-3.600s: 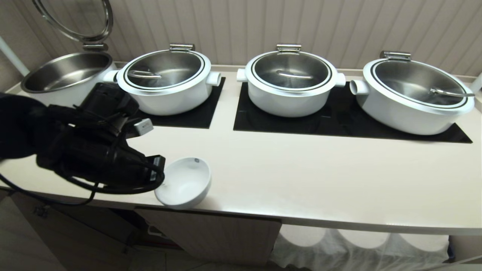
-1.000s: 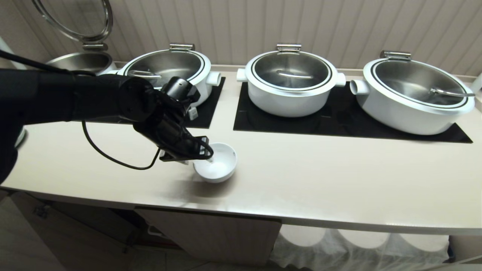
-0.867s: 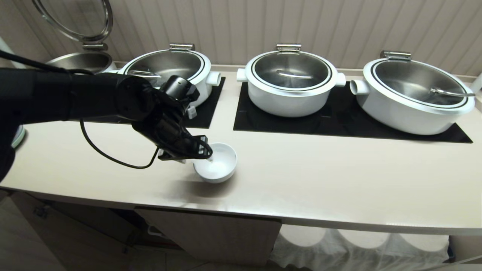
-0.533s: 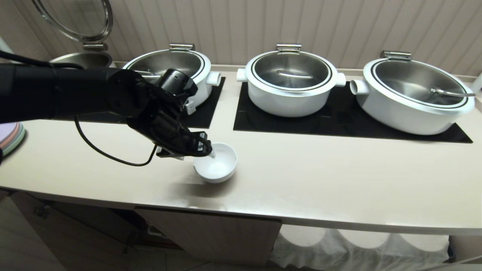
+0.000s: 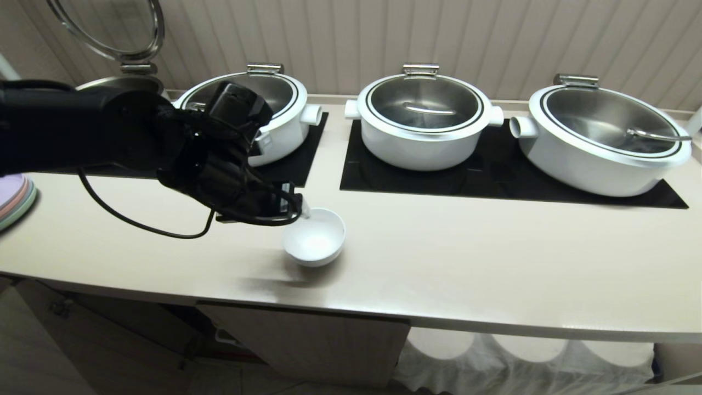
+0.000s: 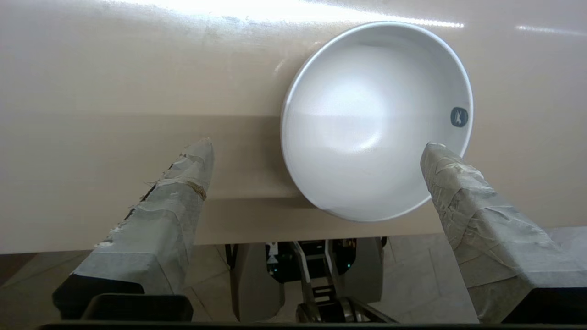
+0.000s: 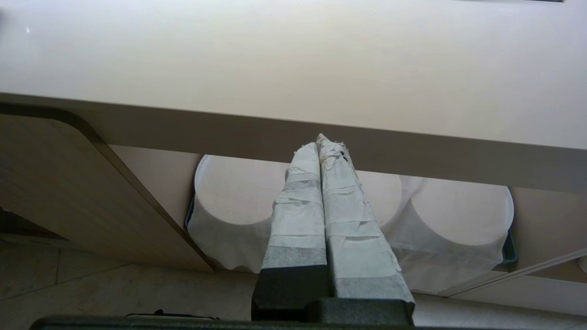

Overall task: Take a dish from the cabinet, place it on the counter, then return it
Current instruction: Place it on the table, then pick up the bowl from the table

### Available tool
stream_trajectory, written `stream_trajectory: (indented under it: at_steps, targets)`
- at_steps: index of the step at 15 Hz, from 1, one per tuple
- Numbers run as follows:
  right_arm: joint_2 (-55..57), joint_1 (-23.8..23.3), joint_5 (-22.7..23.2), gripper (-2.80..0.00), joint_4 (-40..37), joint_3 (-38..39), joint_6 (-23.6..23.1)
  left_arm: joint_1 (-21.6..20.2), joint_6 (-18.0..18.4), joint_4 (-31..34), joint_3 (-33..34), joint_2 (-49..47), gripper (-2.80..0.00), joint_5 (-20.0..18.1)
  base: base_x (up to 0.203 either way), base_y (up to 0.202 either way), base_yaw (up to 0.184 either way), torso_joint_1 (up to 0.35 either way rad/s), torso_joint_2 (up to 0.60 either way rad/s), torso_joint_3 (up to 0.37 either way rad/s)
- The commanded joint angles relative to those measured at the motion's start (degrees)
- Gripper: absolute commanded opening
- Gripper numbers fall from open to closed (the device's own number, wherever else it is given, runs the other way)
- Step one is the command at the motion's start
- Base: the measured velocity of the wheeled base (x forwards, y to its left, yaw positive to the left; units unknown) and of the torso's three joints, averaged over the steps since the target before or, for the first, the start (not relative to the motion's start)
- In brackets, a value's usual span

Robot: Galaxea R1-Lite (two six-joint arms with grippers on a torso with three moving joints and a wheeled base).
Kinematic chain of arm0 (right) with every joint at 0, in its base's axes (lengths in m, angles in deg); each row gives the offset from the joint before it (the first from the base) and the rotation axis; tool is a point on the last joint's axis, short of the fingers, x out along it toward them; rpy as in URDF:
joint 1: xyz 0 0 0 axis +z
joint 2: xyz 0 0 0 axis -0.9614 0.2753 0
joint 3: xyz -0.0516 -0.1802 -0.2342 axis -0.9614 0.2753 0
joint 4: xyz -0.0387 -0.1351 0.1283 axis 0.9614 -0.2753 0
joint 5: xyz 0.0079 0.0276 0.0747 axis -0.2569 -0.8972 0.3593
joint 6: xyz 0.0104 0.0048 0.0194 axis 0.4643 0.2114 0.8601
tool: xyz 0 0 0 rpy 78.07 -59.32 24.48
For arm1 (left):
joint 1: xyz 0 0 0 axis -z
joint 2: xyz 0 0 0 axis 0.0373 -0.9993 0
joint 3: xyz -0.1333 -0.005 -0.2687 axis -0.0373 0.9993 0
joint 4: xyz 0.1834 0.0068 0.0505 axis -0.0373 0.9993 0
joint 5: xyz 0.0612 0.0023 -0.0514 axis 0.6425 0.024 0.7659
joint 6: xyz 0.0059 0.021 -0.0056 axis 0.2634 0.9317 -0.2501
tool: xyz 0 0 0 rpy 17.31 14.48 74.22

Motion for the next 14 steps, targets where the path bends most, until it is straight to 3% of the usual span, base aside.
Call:
stream_trajectory:
  at_steps: [1,3,5,6,10,14]
  targets:
    - [0.0,0.0,0.0,-2.80,0.0,0.0,0.0,0.1,-0.2,-9.1,7.5,3.5,0.00,1.9,0.000,0.000,0.000,0.000,0.00,0.000]
    - [0.0,0.0,0.0,-2.80,0.0,0.0,0.0,0.1,-0.1,-14.6,13.2,7.0,0.00,2.9,0.000,0.000,0.000,0.000,0.00,0.000]
    - [0.0,0.0,0.0,-2.80,0.0,0.0,0.0,0.1,-0.1,-16.2,16.7,10.4,0.00,3.2,0.000,0.000,0.000,0.000,0.00,0.000]
    - [0.0,0.0,0.0,-2.80,0.0,0.0,0.0,0.0,-0.1,-16.4,18.0,11.5,-2.80,3.3,0.000,0.000,0.000,0.000,0.00,0.000]
    - [0.0,0.1,0.0,-2.80,0.0,0.0,0.0,-0.4,-0.2,-16.5,23.1,16.9,-2.80,3.4,0.000,0.000,0.000,0.000,0.00,0.000]
    - [0.0,0.0,0.0,-2.80,0.0,0.0,0.0,-0.3,-0.1,-16.5,29.3,21.4,-2.80,7.9,0.000,0.000,0.000,0.000,0.00,0.000]
